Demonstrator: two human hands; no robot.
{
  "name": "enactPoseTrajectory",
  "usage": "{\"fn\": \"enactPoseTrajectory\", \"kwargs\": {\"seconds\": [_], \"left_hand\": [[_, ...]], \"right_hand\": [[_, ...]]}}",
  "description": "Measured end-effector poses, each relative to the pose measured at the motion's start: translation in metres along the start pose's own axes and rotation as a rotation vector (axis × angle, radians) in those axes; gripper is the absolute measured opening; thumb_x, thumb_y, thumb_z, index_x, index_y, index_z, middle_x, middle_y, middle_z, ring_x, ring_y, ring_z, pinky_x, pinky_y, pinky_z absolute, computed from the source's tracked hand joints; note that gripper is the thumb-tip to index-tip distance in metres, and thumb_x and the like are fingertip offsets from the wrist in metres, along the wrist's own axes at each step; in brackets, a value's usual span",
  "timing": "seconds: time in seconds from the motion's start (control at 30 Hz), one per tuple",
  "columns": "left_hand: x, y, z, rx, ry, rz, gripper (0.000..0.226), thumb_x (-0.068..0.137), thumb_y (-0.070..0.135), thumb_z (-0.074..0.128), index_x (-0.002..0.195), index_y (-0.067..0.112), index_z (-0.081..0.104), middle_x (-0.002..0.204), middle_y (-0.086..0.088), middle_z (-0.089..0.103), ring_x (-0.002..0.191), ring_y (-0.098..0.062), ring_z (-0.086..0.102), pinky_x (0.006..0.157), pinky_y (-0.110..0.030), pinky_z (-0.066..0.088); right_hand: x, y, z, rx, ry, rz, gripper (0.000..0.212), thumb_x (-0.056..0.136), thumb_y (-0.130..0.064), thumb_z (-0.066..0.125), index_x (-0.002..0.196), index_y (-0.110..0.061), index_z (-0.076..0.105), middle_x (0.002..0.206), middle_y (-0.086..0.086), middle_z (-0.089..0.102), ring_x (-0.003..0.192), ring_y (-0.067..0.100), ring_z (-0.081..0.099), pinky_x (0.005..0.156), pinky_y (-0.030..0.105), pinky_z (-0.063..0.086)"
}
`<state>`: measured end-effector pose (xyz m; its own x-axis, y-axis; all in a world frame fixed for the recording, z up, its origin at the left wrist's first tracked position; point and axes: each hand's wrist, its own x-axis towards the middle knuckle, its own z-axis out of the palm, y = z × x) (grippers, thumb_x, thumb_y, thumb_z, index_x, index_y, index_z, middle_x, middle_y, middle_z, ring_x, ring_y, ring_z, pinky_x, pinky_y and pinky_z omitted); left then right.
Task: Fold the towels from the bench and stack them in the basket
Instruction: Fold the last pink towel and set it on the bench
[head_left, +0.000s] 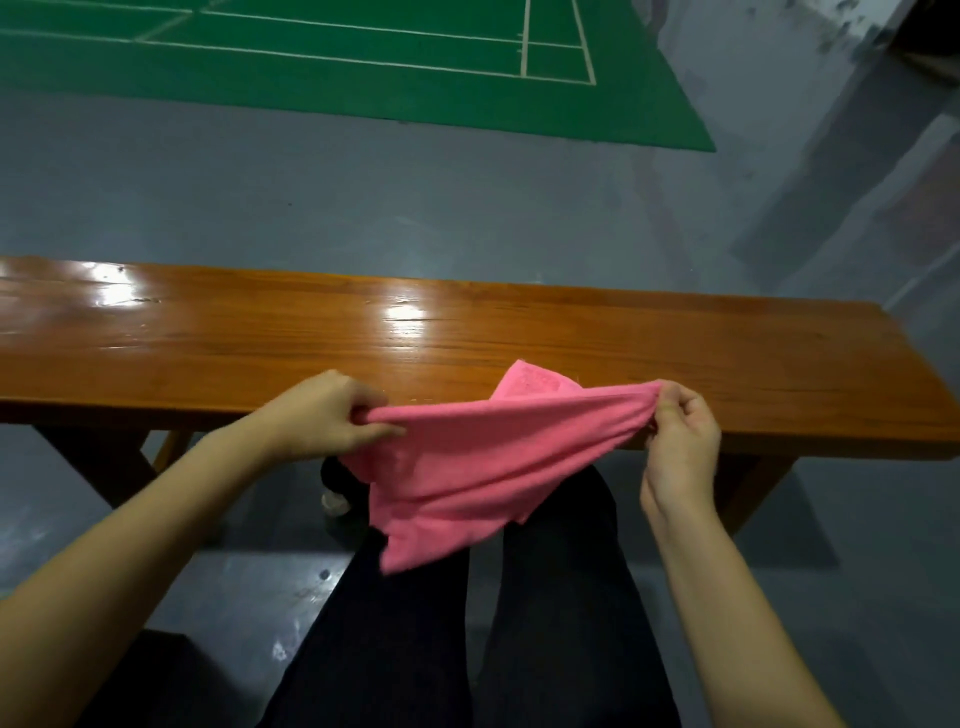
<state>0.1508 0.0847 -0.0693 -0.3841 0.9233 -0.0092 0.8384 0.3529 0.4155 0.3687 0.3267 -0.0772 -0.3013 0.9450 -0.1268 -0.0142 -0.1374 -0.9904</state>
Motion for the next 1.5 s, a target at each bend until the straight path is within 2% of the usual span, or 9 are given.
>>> {"fn": "enactPoseTrajectory", "kwargs": {"seconds": [0.3,0.5,0.8,0.87,0.97,1.07,1.2,1.33,1.5], "left_hand": [[-0.025,-0.001,-0.035,-0.266,0.143,-0.032,0.045,0.083,0.065,0.041,0.074,0.026,0.061,0.072,0.008,0.059,0.070,-0.006,0.053,0.064,-0.020,0.040],[-0.029,-0.006,-0.041,0.433,0.206,0.169,0.059,0.091,0.066,0.020,0.074,0.028,0.062,0.069,0.012,0.059,0.066,-0.014,0.058,0.055,-0.029,0.042],[-0.042,0.029,-0.036,-0.848,0.123,-0.124,0.047,0.086,0.044,0.053,0.067,0.002,0.044,0.063,-0.001,0.035,0.056,-0.009,0.036,0.049,-0.015,0.030],[-0.042,0.025,-0.039,-0.723,0.063,-0.106,0.044,0.082,0.052,0.053,0.067,0.011,0.052,0.061,0.004,0.044,0.056,-0.007,0.041,0.050,-0.017,0.033],[-0.043,0.010,-0.050,-0.008,0.040,-0.022,0.044,0.080,0.070,0.042,0.078,0.031,0.062,0.070,0.017,0.059,0.064,-0.003,0.055,0.055,-0.024,0.046],[-0.042,0.007,-0.057,0.380,0.184,0.014,0.023,0.081,0.051,0.062,0.094,0.032,0.066,0.080,0.014,0.066,0.069,-0.016,0.063,0.052,-0.030,0.048],[-0.036,0.008,-0.056,0.547,0.215,-0.089,0.038,0.076,0.034,0.076,0.112,0.025,0.069,0.094,0.001,0.073,0.080,-0.025,0.070,0.055,-0.032,0.050],[-0.032,0.014,-0.057,0.574,0.125,-0.243,0.017,0.087,0.044,0.060,0.097,0.034,0.070,0.099,0.013,0.067,0.090,-0.014,0.063,0.063,-0.029,0.052],[-0.034,0.002,-0.048,0.416,0.289,-0.162,0.009,0.072,0.026,0.080,0.077,0.022,0.073,0.108,-0.003,0.060,0.106,-0.027,0.050,0.074,-0.042,0.050]], "right_hand": [[0.014,0.015,-0.010,-0.011,0.053,0.027,0.016,0.101,-0.020,0.043,0.103,-0.012,0.056,0.086,-0.002,0.057,0.081,0.009,0.054,0.082,0.027,0.046],[0.014,0.019,-0.011,-0.026,0.043,-0.004,0.016,0.101,-0.020,0.043,0.105,-0.011,0.055,0.086,-0.003,0.057,0.078,0.006,0.054,0.076,0.020,0.046],[0.016,0.027,-0.015,-0.009,0.082,0.039,0.017,0.102,-0.020,0.042,0.106,-0.011,0.056,0.086,-0.003,0.058,0.081,0.007,0.056,0.081,0.023,0.046],[0.018,0.028,-0.016,0.002,0.087,0.046,0.016,0.102,-0.020,0.043,0.105,-0.012,0.056,0.085,-0.004,0.058,0.080,0.007,0.055,0.080,0.021,0.047],[0.017,0.029,-0.016,-0.018,0.083,0.010,0.016,0.101,-0.021,0.044,0.105,-0.014,0.057,0.088,-0.005,0.058,0.083,0.005,0.055,0.079,0.020,0.045],[0.014,0.028,-0.012,-0.028,0.075,-0.036,0.016,0.100,-0.022,0.045,0.106,-0.013,0.057,0.089,-0.006,0.059,0.084,0.005,0.055,0.085,0.022,0.045],[0.012,0.024,-0.007,-0.017,0.046,-0.065,0.014,0.099,-0.020,0.048,0.106,-0.012,0.057,0.090,-0.005,0.060,0.083,0.005,0.057,0.078,0.018,0.048],[0.013,0.022,-0.007,-0.028,0.022,-0.087,0.014,0.098,-0.019,0.050,0.107,-0.012,0.058,0.093,-0.005,0.061,0.083,0.002,0.058,0.070,0.012,0.046],[0.016,0.021,-0.009,-0.032,0.001,-0.084,0.009,0.098,-0.019,0.050,0.099,-0.018,0.058,0.094,-0.005,0.061,0.087,0.003,0.058,0.076,0.014,0.046]]}}
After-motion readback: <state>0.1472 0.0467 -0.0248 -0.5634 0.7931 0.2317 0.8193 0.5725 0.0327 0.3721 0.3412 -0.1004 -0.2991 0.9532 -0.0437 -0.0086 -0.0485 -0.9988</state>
